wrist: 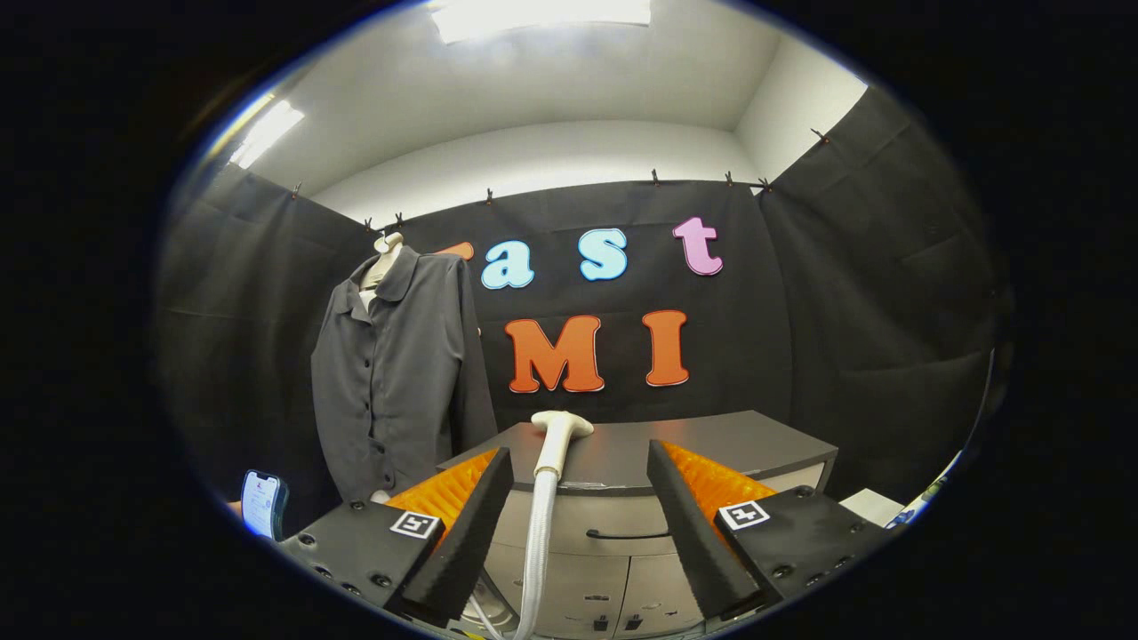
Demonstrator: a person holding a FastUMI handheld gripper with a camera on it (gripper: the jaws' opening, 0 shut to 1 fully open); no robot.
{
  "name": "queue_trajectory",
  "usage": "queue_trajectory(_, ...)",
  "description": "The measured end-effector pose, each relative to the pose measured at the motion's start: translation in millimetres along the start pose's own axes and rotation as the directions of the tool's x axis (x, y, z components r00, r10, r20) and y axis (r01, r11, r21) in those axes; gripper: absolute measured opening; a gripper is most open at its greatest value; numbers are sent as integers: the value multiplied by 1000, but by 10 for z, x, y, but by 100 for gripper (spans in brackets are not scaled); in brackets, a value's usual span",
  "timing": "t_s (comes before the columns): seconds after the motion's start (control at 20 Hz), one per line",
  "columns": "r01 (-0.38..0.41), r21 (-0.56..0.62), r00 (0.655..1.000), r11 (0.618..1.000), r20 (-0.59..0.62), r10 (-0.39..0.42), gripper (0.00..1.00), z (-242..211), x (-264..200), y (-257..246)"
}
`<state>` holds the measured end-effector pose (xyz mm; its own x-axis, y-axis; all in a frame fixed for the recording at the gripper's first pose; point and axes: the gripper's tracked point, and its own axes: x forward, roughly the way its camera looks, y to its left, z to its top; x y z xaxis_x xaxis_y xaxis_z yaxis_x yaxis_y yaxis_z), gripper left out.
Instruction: Iron the clothes twice with a garment steamer, once on the left side and once on the right side.
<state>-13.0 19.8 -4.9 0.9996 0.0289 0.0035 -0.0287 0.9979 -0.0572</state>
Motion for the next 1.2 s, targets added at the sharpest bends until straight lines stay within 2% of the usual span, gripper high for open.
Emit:
queue_trajectory(0.6,-7,-4,1000,1000,3,7,98,14,-61,60)
queue_trajectory(0.85,-48,0,998,999,27,48,98,190,-18,323)
queue_trajectory(1.05,-56,-27,998,998,38,57,98,330,190,566)
queue_trajectory(1.2,-43,-30,998,999,48,44,98,560,545,714)
